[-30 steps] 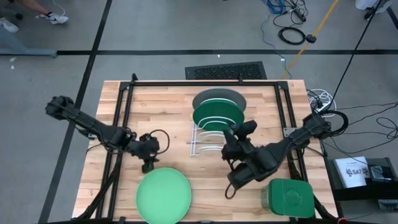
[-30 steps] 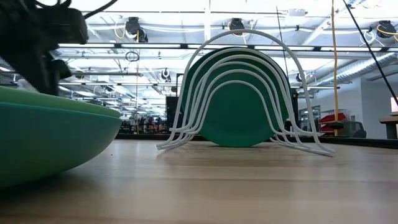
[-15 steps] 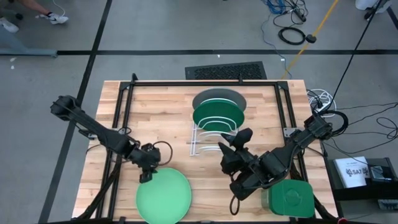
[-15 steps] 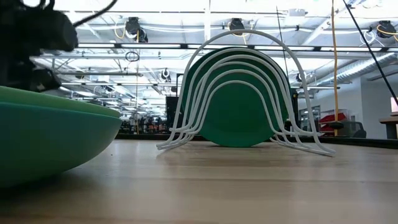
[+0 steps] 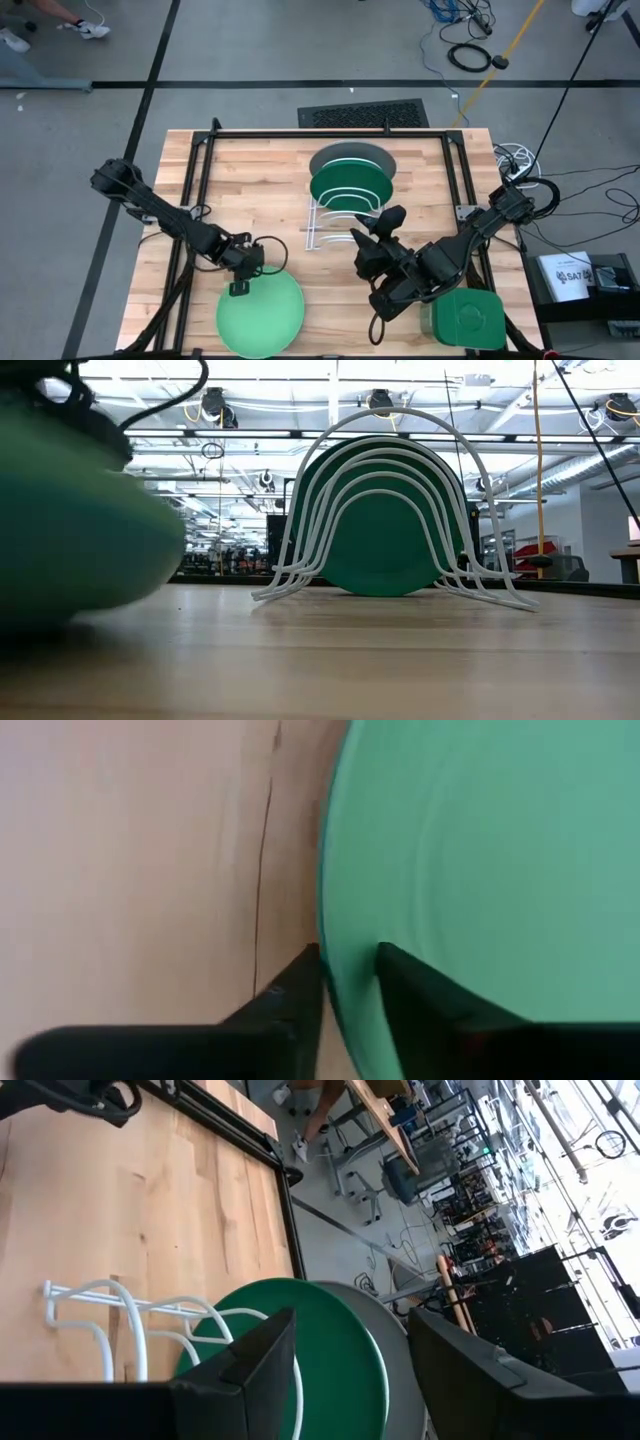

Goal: Sort dishes
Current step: Put the light green plate into the dish rack

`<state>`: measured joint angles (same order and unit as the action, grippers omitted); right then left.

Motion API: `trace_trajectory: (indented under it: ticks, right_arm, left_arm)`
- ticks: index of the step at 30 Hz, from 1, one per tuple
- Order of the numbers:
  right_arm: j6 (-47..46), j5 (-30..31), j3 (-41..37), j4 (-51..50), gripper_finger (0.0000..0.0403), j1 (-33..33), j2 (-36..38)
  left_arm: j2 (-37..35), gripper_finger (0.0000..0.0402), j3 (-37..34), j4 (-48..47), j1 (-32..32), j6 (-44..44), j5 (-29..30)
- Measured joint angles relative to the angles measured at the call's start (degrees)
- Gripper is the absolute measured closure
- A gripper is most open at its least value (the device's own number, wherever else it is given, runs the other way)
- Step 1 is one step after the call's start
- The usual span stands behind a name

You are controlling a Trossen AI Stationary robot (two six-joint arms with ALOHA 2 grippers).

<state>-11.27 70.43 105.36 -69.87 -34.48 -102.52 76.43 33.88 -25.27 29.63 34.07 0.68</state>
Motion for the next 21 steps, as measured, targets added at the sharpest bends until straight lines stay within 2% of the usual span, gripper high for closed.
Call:
trace_trajectory:
  ticks: [3,5,12,21]
  right_arm:
    - [0.0,0.0,0.0,0.0,0.0216,0.0,0.0]
    - [0.0,0.01,0.0,-0.01,0.0216,0.0,0.0]
    - [0.0,0.09,0.0,-0.03,0.0216,0.44,-0.01]
    - [-0.48,0.04,0.0,-0.02,0.0216,0.42,-0.02]
  left_arm:
    - [-0.3,0.0364,0.41,0.55,-0.15,-1.02,1.42]
    - [-0.4,0.0386,0.53,0.78,-0.57,-1.16,1.96]
    - [-1.91,0.0386,0.41,-0.08,-2.84,-3.24,8.93]
    - [-8.41,0.0386,1.76,-0.49,-5.19,-8.02,17.38]
